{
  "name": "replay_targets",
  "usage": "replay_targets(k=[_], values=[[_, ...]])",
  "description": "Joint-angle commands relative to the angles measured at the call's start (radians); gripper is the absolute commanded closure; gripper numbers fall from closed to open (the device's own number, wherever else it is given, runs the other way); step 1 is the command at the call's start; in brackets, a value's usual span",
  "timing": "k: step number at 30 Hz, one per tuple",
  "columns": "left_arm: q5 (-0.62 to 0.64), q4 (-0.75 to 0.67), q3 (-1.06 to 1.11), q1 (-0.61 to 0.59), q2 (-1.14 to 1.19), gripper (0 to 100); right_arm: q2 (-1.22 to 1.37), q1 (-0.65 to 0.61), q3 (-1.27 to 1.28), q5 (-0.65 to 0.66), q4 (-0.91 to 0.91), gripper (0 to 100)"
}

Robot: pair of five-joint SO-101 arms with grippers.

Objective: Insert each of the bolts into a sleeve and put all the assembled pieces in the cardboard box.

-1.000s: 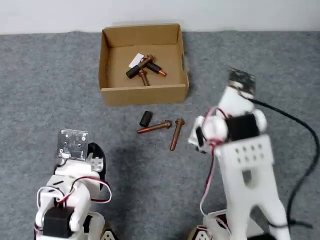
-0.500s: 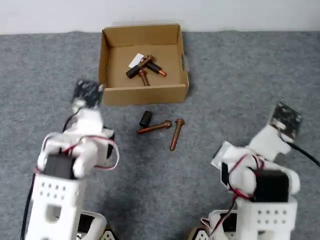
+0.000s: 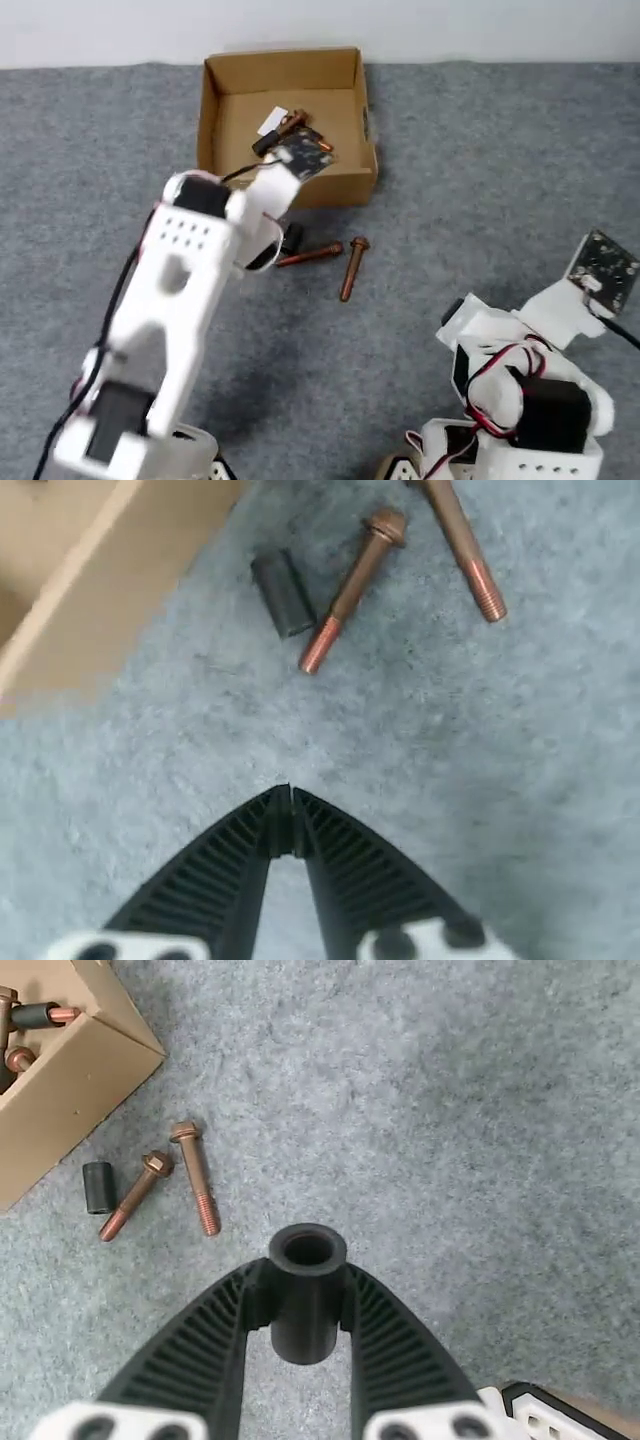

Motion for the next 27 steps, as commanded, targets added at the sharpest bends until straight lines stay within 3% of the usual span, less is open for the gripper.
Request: replay_targets(k=[1, 8, 12, 19, 27], values=[[-0.123, 0.034, -0.182, 0.032, 0.133, 99, -0.004, 0.010, -0.008, -0.011, 0.031, 99.1], [-0.284, 0.158, -0.469, 0.100, 0.391, 96, -0.005, 0.012, 0.035, -0.012, 0.031, 99.1], [-0.287, 0.203, -0.651, 0.106, 0.535, 88, -0.005, 0.012, 0.058, -0.008, 0.012, 99.1], [-0.287, 0.252, -0.931, 0.107, 0.766, 87, -0.005, 0.012, 0.061, -0.008, 0.010, 99.1], [-0.285, 0.252, -0.993, 0.161, 0.864, 87, -0.005, 0.010, 0.061, -0.006, 0.012, 99.1]])
